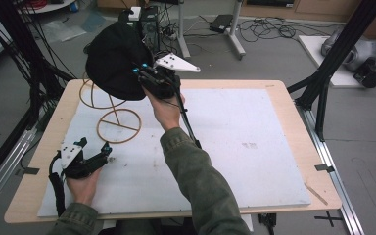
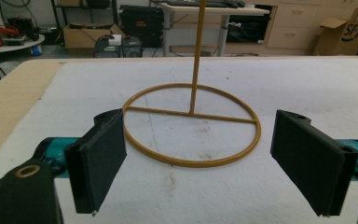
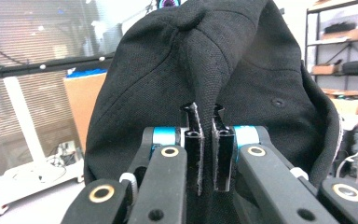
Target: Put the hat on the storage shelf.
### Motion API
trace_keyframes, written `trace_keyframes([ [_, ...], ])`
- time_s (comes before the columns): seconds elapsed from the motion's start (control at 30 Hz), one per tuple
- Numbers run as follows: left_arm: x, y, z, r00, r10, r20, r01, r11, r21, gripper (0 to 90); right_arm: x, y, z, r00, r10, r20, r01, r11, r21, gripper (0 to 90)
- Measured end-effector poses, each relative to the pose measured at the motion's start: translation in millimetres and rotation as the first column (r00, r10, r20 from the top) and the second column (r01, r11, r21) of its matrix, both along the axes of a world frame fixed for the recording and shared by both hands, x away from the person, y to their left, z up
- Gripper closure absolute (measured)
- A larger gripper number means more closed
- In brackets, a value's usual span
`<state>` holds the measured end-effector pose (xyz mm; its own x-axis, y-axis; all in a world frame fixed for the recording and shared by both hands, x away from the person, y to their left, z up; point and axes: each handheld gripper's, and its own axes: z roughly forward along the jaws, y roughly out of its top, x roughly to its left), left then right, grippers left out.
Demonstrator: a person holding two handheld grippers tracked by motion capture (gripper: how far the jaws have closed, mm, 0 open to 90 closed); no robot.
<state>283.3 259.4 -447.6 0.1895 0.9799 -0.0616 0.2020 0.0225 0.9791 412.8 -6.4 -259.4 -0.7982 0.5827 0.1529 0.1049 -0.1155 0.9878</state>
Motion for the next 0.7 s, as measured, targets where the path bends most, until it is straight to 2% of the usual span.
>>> trace_keyframes([
  [0.2,0.0,1.8,0.3,1.0,-0.002,-0.002,0.002,1.0,-0.007,18.3,8.7,29.9,5.6,0.9986,0.048,-0.022,-0.049,0.9984,-0.029,87.1],
  [0.23,-0.1,2.0,0.4,1.0,-0.002,-0.001,0.002,1.0,-0.007,18.3,12.2,38.3,6.9,0.9964,0.073,-0.043,-0.075,0.9961,-0.047,87.1],
  [0.27,0.0,2.3,0.4,1.0,-0.001,0.001,0.001,1.0,-0.005,18.3,12.2,38.3,6.9,0.9964,0.073,-0.043,-0.075,0.9961,-0.047,87.1],
  [0.4,0.0,4.0,0.5,1.0,0.0,0.002,0.0,1.0,-0.009,18.3,16.1,52.8,2.6,0.9901,0.113,-0.083,-0.123,0.9851,-0.121,87.0],
  [0.43,-0.1,4.4,0.6,1.0,0.002,0.003,-0.002,0.9999,-0.013,18.3,17.9,57.3,-1.7,0.9885,0.111,-0.103,-0.126,0.9805,-0.151,87.0],
  [0.47,-0.3,5.3,0.9,1.0,0.003,0.001,-0.003,1.0,-0.009,18.3,17.9,57.3,-1.7,0.9885,0.111,-0.103,-0.126,0.9805,-0.151,87.0],
  [0.53,-0.5,6.1,1.1,1.0,0.006,0.003,-0.006,0.9999,-0.014,18.3,19.6,60.0,-5.2,0.9879,0.097,-0.121,-0.118,0.9765,-0.18,86.9],
  [0.7,-0.5,6.9,1.2,1.0,0.004,0.002,-0.004,0.9999,-0.014,18.3,21.4,59.3,-7.1,0.9833,0.083,-0.162,-0.116,0.972,-0.204,86.3],
])
